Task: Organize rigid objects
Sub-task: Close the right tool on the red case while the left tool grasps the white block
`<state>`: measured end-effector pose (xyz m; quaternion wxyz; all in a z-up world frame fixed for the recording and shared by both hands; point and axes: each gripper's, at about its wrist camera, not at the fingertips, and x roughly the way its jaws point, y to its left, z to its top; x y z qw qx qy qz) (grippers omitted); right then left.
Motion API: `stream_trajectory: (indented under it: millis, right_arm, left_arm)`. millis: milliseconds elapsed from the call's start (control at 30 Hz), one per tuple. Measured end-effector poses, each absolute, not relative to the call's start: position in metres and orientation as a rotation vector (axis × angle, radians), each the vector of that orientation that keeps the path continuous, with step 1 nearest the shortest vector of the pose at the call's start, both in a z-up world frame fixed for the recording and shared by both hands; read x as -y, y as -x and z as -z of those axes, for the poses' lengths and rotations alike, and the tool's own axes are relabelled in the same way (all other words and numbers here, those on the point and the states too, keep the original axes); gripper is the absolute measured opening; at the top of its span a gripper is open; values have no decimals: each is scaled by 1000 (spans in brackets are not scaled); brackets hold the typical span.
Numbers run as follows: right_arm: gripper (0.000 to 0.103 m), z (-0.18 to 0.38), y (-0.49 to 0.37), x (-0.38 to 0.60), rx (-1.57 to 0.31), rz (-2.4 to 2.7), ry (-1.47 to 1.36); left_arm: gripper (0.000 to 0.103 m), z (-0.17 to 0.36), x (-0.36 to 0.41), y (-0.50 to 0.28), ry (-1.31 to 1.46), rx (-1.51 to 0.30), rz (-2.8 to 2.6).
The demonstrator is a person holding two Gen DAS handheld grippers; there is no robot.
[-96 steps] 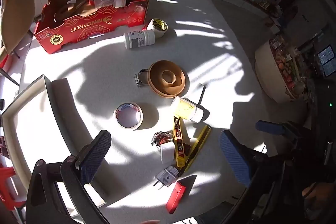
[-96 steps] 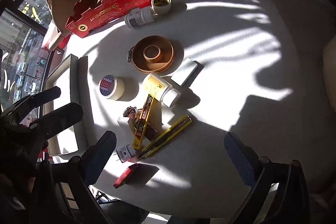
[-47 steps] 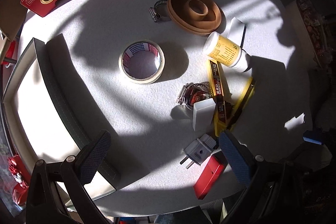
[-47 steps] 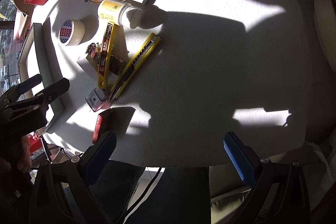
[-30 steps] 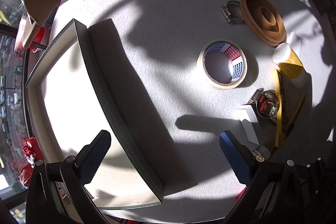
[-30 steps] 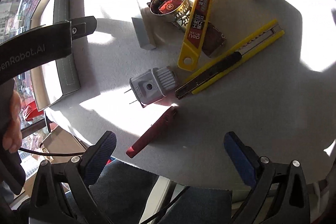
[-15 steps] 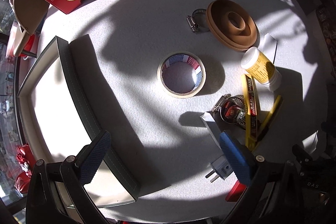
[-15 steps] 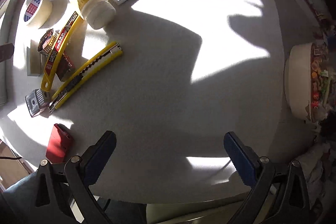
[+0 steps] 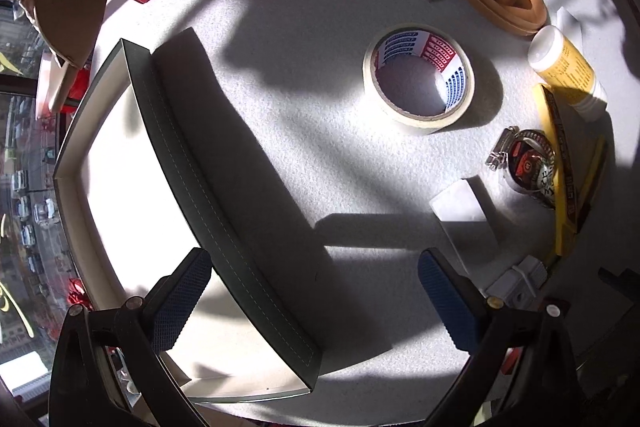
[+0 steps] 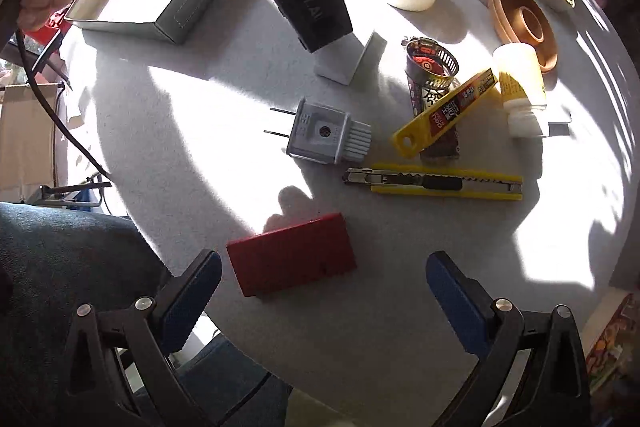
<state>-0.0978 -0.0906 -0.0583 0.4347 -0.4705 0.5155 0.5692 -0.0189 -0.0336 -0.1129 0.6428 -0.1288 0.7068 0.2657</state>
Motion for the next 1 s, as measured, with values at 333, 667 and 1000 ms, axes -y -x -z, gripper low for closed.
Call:
stream_trajectory:
  millis: [333,667,1000]
  right_arm:
    - [103,95,4,100,-1377,-953,1132]
    - [103,83,-95,151,-1667,-726,635]
    - [103,82,-66,158,-1645,-855,725]
  left_arm:
    - [103,84,50,3,371,-1562,-582]
    - [103,116,45,0,388,-1569,-574]
    - [103,105,20,15,502,-1557,-625]
